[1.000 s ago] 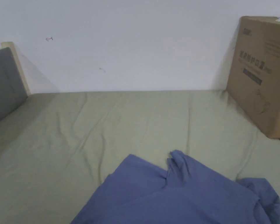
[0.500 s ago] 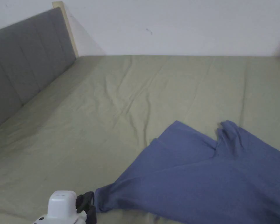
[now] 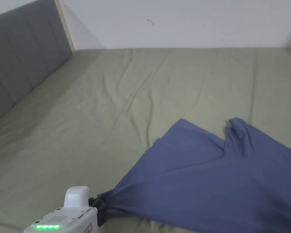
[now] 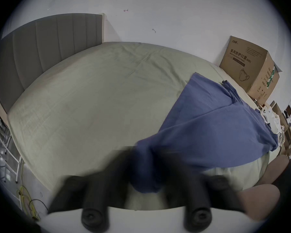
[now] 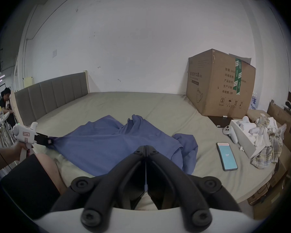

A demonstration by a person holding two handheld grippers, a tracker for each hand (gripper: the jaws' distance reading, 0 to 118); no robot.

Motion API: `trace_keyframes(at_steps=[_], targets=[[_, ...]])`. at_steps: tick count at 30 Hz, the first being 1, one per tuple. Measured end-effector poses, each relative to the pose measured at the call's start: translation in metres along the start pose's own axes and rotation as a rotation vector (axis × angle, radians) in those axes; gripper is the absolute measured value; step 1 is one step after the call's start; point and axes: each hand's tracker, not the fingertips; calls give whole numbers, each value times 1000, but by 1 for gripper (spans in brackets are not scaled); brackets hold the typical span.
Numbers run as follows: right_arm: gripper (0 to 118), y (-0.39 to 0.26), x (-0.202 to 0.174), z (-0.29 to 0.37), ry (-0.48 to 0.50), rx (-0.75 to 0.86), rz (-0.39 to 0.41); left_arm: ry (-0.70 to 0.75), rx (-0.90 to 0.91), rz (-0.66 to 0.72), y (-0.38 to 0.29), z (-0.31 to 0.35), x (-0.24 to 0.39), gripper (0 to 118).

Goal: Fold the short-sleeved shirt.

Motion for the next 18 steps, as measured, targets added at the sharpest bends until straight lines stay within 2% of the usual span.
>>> trace_keyframes(at_steps=[3,6,9,12,13,14,15,16,18], targets=[[1,2,7,-8,3,-15,-10,-33,24,-81,2,-1,12,4],[1,6,16,-30,17,-46,-20,-22,66,-90,-3,11,14,4],[1,25,31,-82,0,-129,-4,-38,106,-15,1,26,6,4],[4,44,49,-163,71,-254,-5,-45,123,13,6,31,3,4],[18,49,55,-195,79,-331,-12,-45,123,17,8,30,3,4],[42,50,60,-228,98,-401,-14,-34,123,2,10,29,4,4],[74,50,64,-257,104,-459,-18,-32,124,-6,11,28,5,4],[74,48,64,-285,84,-513,0,-29,124,-19,9,27,7,4],[95,43,72,-327,84,-566,48,-19,133,-43,10,25,10,4]])
